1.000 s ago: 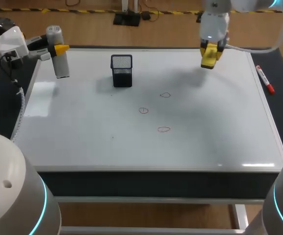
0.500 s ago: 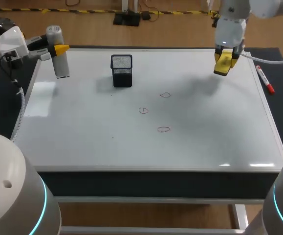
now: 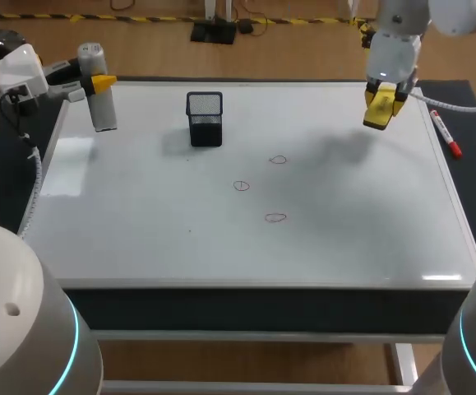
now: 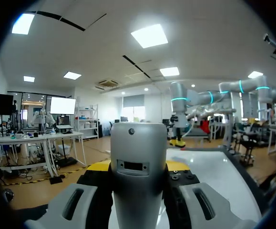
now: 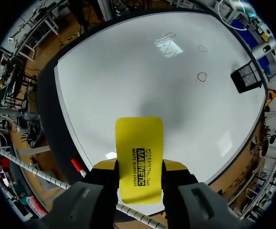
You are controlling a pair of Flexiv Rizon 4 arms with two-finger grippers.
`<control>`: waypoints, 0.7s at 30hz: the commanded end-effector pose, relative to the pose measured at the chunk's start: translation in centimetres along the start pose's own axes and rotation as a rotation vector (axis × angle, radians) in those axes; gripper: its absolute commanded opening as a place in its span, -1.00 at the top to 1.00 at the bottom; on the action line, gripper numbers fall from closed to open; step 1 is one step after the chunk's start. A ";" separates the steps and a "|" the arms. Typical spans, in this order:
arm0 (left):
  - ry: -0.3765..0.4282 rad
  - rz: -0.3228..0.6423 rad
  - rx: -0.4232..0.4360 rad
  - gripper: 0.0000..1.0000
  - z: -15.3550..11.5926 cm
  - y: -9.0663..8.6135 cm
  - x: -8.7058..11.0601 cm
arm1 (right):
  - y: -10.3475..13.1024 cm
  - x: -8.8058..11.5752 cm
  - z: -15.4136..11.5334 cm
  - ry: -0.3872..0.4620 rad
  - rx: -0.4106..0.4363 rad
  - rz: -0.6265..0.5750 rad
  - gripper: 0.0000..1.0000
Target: Pick up the inspection probe, press it on each red-marked spot on the whiteboard one by one, put down the probe, pick up the eraser, and wipe off all the red marks.
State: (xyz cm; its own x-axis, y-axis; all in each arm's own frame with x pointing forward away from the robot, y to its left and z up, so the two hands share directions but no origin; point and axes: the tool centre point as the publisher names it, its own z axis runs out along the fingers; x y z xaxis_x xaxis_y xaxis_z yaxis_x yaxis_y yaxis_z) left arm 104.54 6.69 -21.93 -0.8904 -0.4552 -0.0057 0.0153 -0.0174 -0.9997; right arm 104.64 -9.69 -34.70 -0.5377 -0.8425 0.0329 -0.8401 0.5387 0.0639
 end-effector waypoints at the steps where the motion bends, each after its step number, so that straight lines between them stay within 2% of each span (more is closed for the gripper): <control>1: 0.001 0.002 0.004 1.00 0.0 0.0 -0.1 | -0.1 0.1 -0.2 0.003 0.000 -0.002 1.00; 5: 0.089 0.026 -0.011 1.00 2.9 -0.4 1.8 | -0.1 0.1 -0.2 0.003 0.000 -0.002 1.00; 10: 0.179 0.039 0.037 1.00 6.5 -0.2 5.2 | -0.1 0.1 -0.2 0.003 0.000 -0.002 1.00; 21: 0.343 0.029 0.140 1.00 12.9 0.3 14.4 | -0.1 0.1 -0.2 0.003 0.000 -0.002 1.00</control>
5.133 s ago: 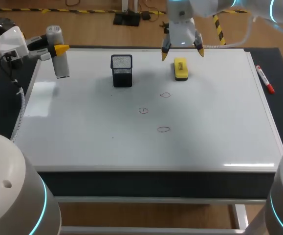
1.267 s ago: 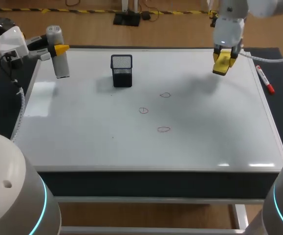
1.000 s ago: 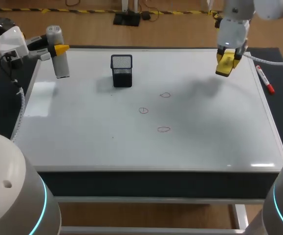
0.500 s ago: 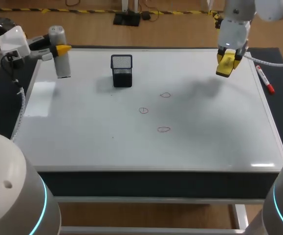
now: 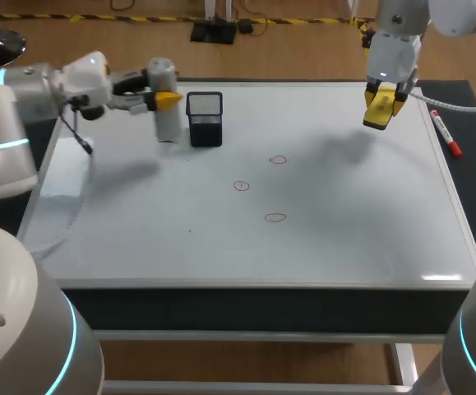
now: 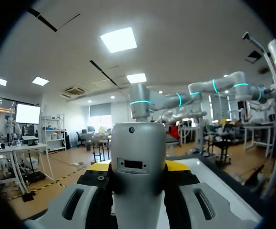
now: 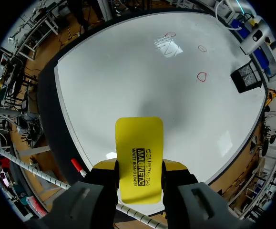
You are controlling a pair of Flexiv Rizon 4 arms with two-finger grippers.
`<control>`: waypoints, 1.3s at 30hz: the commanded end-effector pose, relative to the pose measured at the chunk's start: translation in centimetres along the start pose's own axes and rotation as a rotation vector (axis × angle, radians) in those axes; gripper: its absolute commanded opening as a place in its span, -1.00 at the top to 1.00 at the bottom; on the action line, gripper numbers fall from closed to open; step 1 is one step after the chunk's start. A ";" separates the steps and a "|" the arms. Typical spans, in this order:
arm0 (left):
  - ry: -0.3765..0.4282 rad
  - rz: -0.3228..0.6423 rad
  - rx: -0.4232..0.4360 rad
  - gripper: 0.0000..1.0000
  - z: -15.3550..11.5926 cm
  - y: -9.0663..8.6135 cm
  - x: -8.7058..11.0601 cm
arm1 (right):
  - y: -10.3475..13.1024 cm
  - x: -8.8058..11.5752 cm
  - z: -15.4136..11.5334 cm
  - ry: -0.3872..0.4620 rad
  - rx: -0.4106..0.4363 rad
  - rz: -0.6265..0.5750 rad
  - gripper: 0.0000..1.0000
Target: Pick up the inspection probe, press it on each red-marked spot on the whiteboard one by one, put down the probe, pick up the eraser, and wipe off all the red marks.
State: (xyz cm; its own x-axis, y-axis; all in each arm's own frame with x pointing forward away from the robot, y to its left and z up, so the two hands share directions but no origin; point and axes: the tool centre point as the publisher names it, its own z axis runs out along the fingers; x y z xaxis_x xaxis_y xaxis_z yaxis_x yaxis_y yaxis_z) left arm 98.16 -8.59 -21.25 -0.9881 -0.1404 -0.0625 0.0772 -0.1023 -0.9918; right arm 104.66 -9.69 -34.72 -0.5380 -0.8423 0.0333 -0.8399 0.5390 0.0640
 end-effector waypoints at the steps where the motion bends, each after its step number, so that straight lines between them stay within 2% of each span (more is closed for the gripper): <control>1: 0.020 -0.001 0.042 1.00 3.2 1.1 1.5 | -0.1 0.1 -0.2 0.003 0.000 -0.002 1.00; 9: 0.090 -0.016 0.093 1.00 7.6 1.7 4.7 | -0.1 0.1 -0.2 0.003 0.000 -0.002 1.00; 15: 0.110 -0.036 0.080 1.00 9.9 2.8 6.1 | -0.1 0.1 -0.2 0.003 0.000 -0.002 1.00; 21: 0.088 -0.055 0.058 1.00 10.5 3.8 6.8 | -0.1 0.1 -0.2 0.003 0.000 -0.002 1.00; 26: 0.076 -0.063 0.071 1.00 10.7 4.3 7.1 | -0.1 0.1 -0.2 0.003 0.000 -0.002 1.00; 39: 0.093 -0.092 0.090 1.00 11.7 5.3 8.0 | -0.1 0.1 -0.2 0.003 0.000 -0.002 1.00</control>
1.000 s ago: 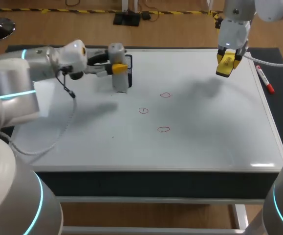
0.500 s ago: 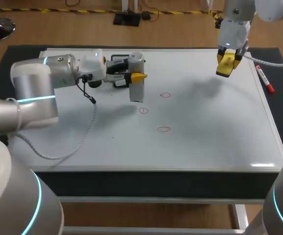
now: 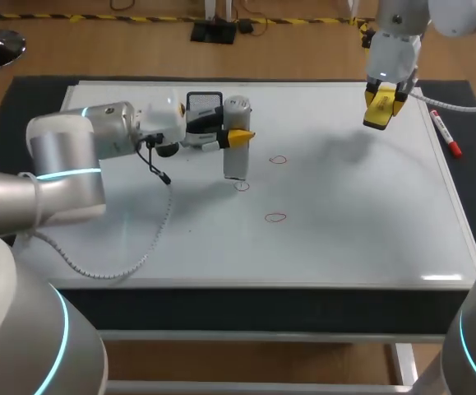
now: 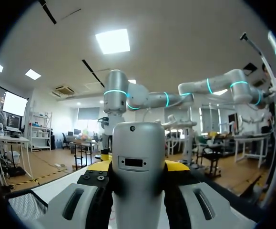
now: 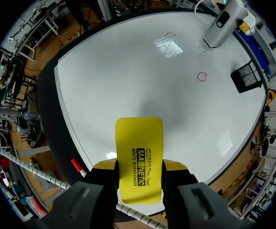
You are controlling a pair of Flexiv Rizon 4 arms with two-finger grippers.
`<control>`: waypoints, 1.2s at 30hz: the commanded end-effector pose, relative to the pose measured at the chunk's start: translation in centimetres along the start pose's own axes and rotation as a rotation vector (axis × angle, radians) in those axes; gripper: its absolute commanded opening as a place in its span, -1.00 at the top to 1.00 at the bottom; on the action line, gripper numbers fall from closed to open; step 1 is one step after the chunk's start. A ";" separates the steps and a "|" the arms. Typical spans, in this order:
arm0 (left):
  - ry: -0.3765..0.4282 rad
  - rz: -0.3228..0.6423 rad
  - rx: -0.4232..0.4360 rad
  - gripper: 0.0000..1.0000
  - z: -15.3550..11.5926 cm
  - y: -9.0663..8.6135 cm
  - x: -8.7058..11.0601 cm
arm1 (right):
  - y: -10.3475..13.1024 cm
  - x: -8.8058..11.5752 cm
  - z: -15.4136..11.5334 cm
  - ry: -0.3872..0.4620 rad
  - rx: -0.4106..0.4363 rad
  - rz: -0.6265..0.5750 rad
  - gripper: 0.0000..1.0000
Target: Pick up the inspection probe, press it on each red-marked spot on the whiteboard one by one, put down the probe, pick up the eraser, and wipe off all the red marks.
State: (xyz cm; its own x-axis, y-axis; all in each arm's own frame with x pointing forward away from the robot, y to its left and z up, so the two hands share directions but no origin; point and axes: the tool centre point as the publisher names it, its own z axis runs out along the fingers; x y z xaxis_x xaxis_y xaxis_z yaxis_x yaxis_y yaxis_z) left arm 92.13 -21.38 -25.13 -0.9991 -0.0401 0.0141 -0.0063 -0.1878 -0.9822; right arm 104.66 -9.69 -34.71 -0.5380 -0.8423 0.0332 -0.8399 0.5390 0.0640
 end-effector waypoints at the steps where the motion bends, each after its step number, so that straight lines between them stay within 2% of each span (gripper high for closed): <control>1: 0.006 -0.005 0.012 1.00 0.4 0.8 -0.1 | -0.1 0.1 -0.2 0.003 0.000 -0.002 1.00; 12: 0.015 -0.022 0.011 1.00 0.3 2.3 -0.2 | -0.1 0.1 -0.2 0.003 0.000 -0.002 1.00; 36: 0.029 -0.022 -0.011 1.00 -0.1 3.3 -0.2 | -0.1 0.1 -0.2 0.003 0.000 -0.002 1.00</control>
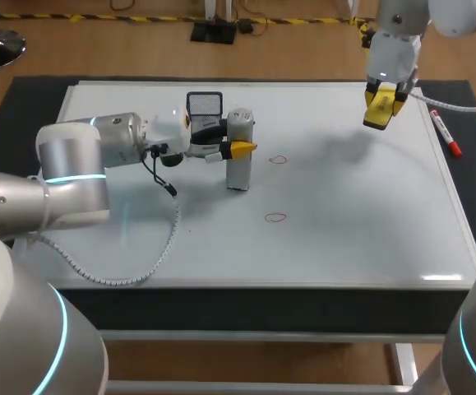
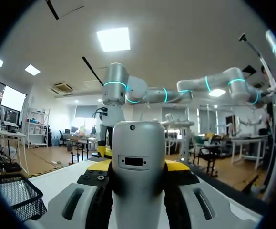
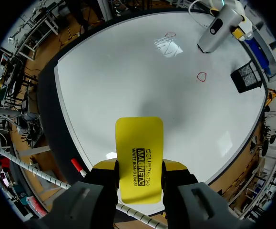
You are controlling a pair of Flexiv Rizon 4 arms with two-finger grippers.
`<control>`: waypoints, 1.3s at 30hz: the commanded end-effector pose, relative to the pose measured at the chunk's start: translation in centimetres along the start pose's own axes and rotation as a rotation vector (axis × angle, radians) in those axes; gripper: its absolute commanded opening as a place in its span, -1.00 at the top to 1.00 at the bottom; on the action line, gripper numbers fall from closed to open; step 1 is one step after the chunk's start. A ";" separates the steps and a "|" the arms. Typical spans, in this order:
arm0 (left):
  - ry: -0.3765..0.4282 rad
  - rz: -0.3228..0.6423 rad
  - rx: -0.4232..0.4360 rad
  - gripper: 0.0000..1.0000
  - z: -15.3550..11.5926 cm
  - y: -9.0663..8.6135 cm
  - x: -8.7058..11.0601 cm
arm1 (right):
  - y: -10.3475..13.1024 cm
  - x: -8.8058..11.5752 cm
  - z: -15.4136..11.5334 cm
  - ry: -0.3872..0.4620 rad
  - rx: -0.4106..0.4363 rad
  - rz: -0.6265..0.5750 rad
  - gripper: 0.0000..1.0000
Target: Pick up the inspection probe, press it on each red-marked spot on the whiteboard one by one, put down the probe, pick up the eraser, and wipe off all the red marks.
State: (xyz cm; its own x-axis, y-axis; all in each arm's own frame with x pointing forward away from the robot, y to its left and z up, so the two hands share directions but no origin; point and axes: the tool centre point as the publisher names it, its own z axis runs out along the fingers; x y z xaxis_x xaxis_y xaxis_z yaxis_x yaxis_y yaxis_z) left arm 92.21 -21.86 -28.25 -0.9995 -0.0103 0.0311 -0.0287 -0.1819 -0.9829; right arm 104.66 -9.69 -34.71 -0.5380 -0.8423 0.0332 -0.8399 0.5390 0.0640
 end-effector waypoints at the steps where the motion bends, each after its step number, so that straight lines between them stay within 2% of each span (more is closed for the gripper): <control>1: 0.003 0.000 -0.006 1.00 0.0 0.2 -0.1 | -0.1 0.1 -0.2 0.003 0.000 -0.002 1.00; 19: 0.003 0.005 -0.017 1.00 0.0 0.0 0.1 | -0.1 0.1 -0.2 0.003 0.000 -0.002 1.00; 26: -0.011 0.018 0.013 1.00 0.1 -1.6 0.3 | -0.1 0.1 -0.2 0.003 0.000 -0.002 1.00; 32: -0.046 0.033 0.023 1.00 -1.0 -2.5 0.5 | -0.1 0.1 -0.2 0.003 0.000 -0.002 1.00; 39: -0.099 0.049 0.025 1.00 -3.6 -3.5 0.2 | -0.1 0.1 -0.2 0.003 0.000 -0.002 1.00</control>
State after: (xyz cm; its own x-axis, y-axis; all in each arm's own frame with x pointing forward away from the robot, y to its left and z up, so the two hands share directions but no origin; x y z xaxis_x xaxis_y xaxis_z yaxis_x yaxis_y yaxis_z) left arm 92.79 -18.94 -26.21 -0.9960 -0.0898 0.0022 0.0165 -0.2077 -0.9781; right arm 104.66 -9.70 -34.71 -0.5381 -0.8423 0.0332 -0.8398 0.5390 0.0640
